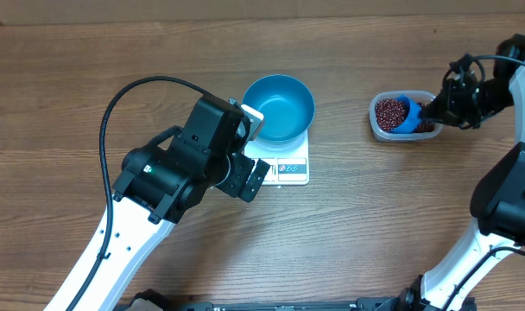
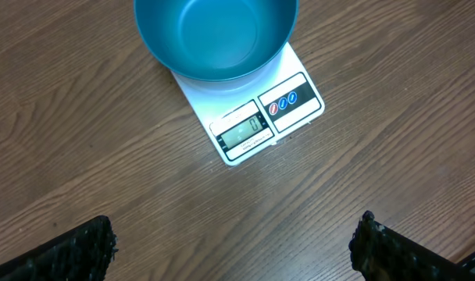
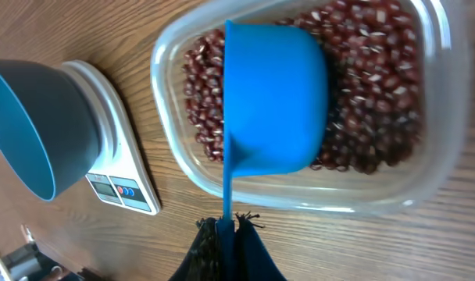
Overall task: Scoop item into bowl and weigh 150g on scale
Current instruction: 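Lift the filled scoop and carry it left over the teal bowl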
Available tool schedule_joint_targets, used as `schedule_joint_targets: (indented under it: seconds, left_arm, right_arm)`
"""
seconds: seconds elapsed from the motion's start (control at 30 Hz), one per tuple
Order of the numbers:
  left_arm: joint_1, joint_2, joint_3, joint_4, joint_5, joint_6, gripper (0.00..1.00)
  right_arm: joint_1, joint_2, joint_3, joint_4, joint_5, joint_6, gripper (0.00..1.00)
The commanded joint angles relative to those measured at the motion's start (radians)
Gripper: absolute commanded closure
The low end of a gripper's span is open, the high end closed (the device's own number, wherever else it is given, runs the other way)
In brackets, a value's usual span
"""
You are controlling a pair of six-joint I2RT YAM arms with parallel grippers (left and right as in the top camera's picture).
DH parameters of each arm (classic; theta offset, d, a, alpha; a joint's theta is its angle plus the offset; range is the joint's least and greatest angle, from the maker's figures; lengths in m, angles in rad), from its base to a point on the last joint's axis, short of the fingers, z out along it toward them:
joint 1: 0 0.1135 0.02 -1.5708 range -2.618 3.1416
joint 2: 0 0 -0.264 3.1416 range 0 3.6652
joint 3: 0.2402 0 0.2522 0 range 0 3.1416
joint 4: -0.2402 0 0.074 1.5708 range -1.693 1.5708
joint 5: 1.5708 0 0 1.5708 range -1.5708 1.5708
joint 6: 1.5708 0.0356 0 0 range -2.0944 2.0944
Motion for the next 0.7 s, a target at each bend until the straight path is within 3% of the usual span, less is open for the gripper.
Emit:
schedule_joint_targets:
  seconds: [0.0,0.67]
  left_arm:
    - [0.006,0.003,0.013,0.0,0.011,0.016,0.01]
    - [0.006,0.003,0.013,0.0,0.011,0.016,0.0]
  right_arm:
    - [-0.025,0.015,-0.009,-0.008,-0.027,-0.011,0.96]
    - [-0.142,0.015,-0.013,-0.06,-0.153,-0.103,0.96]
